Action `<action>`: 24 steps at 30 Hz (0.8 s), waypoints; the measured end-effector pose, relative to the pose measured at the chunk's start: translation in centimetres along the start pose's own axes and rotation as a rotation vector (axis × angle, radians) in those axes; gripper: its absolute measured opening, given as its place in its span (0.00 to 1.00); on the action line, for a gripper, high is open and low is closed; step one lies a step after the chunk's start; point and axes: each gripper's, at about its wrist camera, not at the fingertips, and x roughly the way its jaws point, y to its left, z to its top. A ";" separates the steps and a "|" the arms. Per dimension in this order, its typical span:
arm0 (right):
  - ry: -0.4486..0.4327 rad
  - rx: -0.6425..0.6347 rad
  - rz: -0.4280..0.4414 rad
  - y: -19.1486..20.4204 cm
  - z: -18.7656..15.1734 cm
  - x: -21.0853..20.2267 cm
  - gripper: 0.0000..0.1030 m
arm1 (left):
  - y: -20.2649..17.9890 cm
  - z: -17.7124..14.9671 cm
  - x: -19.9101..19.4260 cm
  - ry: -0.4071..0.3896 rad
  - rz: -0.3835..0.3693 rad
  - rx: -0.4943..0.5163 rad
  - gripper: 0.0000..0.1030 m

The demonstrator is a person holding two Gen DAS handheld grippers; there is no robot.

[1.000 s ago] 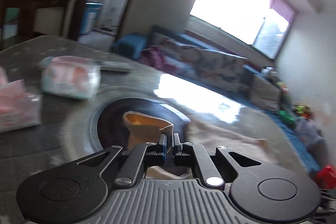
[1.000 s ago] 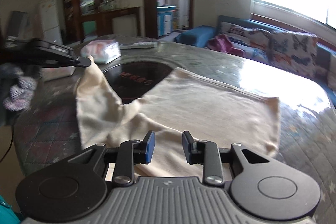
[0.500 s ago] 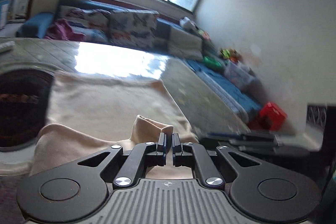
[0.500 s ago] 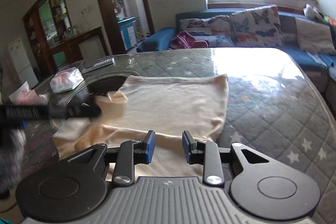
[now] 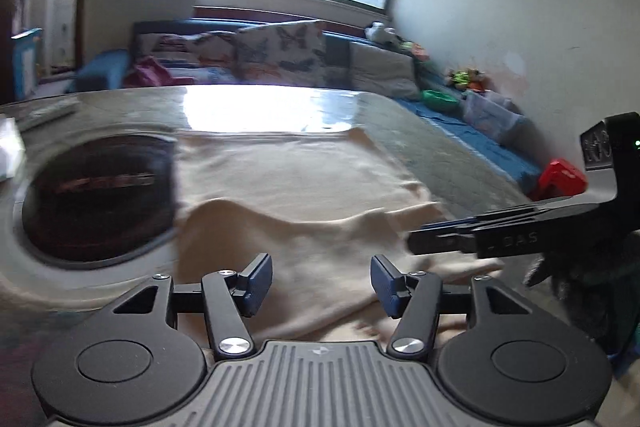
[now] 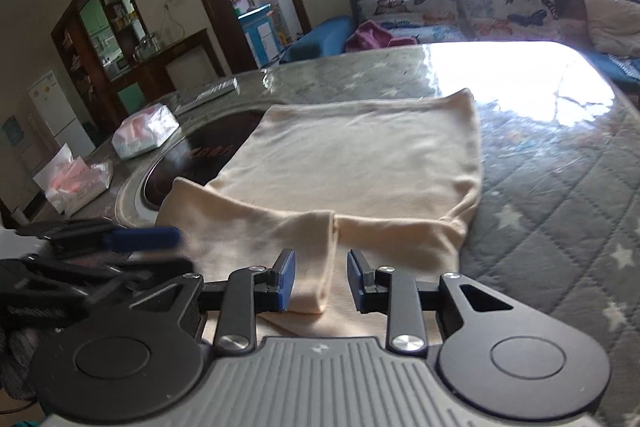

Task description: Fold clothes

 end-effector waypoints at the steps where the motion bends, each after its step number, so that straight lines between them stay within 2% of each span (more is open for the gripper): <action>1: 0.007 -0.005 -0.003 0.2 -0.1 0.3 0.27 | 0.5 -0.3 -0.2 0.002 0.017 -0.005 0.58; 6: 0.030 -0.031 -0.023 1.1 -0.6 1.2 0.28 | 3.0 -1.6 -1.5 0.013 0.103 -0.032 0.64; 7: 0.031 -0.040 -0.028 1.3 -0.5 1.2 0.23 | 3.5 -1.8 -1.7 0.015 0.121 -0.037 0.64; 8: 0.032 -0.051 -0.032 1.6 -0.4 1.2 0.13 | 4.0 -2.1 -2.0 0.017 0.138 -0.042 0.64; 10: 0.009 -0.078 -0.049 2.1 0.0 0.6 0.06 | 4.8 -2.5 -2.3 0.019 0.164 -0.046 0.64; 17: -0.093 -0.183 -0.117 3.7 1.8 -2.2 0.04 | 3.7 -3.1 -1.7 -0.001 0.157 0.028 0.63; 19: -0.128 -0.215 -0.141 4.1 2.3 -3.3 0.04 | 3.4 -3.3 -1.3 -0.004 0.155 0.048 0.50; 20: -0.146 -0.229 -0.153 4.3 2.6 -4.0 0.04 | 3.3 -3.3 -1.1 0.001 0.152 0.055 0.48; 24: -0.177 -0.254 -0.213 4.0 2.8 -5.3 0.04 | 2.7 -3.5 -0.9 -0.007 0.143 0.099 0.27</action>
